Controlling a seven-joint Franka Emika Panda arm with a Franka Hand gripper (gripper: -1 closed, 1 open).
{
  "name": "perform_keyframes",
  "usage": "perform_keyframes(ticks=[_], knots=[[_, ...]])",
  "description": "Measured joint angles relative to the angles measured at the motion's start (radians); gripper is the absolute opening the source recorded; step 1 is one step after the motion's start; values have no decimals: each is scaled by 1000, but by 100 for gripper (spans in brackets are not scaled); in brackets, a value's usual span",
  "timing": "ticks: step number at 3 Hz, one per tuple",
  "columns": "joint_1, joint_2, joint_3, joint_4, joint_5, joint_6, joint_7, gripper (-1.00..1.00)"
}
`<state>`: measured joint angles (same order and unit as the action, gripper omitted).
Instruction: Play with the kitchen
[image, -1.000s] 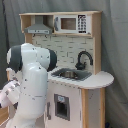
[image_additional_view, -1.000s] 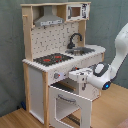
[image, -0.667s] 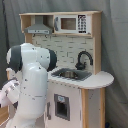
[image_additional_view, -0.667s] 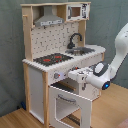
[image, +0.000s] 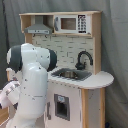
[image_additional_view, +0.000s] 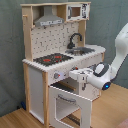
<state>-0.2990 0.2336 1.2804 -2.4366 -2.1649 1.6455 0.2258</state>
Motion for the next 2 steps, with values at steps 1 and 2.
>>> perform_keyframes(ticks=[1,2], knots=[[0,0,0,0,1,0,103,-100],[0,0,0,0,2,1,207,-100]])
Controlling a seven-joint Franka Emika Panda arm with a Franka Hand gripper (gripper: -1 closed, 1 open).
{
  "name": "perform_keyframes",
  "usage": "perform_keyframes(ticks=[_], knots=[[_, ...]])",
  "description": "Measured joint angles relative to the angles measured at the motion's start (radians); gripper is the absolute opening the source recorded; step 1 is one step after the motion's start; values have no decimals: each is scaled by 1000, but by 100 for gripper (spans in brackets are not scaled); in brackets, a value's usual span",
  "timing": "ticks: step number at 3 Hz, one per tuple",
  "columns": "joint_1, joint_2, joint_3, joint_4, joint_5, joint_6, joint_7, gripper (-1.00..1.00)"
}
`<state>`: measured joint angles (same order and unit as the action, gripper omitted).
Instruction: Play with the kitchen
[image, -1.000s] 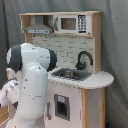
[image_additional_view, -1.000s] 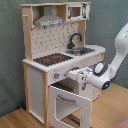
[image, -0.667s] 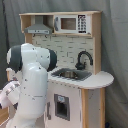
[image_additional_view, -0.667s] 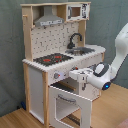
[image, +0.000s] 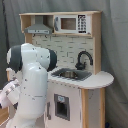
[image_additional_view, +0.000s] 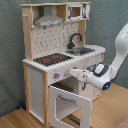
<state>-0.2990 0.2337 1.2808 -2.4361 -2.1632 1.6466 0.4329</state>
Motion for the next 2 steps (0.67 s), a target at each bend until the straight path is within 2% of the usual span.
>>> perform_keyframes(ticks=[2], knots=[[0,0,0,1,0,1,226,-100]])
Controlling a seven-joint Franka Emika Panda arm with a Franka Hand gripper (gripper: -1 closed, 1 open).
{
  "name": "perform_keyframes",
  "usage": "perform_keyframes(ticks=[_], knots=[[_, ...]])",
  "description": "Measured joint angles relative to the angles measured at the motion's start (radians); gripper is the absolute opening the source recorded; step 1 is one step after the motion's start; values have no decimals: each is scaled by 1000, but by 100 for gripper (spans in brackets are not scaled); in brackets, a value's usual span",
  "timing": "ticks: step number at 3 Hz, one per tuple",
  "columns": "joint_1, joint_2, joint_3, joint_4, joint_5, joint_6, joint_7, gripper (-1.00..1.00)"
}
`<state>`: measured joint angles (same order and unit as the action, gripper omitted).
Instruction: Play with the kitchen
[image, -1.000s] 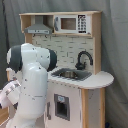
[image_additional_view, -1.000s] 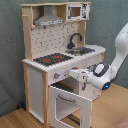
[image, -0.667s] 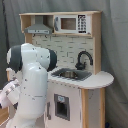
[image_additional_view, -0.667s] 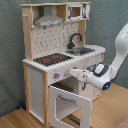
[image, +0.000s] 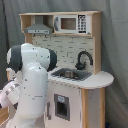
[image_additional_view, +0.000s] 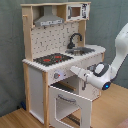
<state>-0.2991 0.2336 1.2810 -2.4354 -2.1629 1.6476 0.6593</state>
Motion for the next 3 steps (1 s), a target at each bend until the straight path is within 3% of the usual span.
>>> perform_keyframes(ticks=[3], knots=[[0,0,1,0,0,0,346,-100]])
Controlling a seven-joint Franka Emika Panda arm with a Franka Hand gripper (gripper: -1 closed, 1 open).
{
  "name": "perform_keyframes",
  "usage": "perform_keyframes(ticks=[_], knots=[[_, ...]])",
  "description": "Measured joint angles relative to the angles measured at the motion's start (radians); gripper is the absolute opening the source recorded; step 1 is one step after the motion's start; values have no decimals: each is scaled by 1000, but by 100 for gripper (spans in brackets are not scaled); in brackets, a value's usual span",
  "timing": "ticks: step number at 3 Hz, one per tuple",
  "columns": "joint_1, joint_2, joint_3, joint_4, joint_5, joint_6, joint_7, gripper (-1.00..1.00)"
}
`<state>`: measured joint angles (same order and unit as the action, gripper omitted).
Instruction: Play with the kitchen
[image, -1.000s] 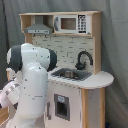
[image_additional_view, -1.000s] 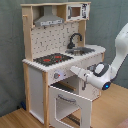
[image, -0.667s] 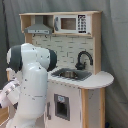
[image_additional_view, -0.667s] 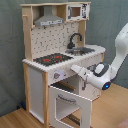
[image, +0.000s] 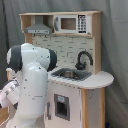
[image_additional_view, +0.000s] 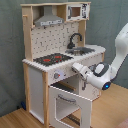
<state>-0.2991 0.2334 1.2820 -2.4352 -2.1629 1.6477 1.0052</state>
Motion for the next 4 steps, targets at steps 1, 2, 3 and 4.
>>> perform_keyframes(ticks=[1,2,3,4], knots=[[0,0,0,0,0,0,101,-100],[1,1,0,0,-1,10,150,-100],[0,1,0,0,-1,16,150,100],[6,1,41,7,1,79,149,100]])
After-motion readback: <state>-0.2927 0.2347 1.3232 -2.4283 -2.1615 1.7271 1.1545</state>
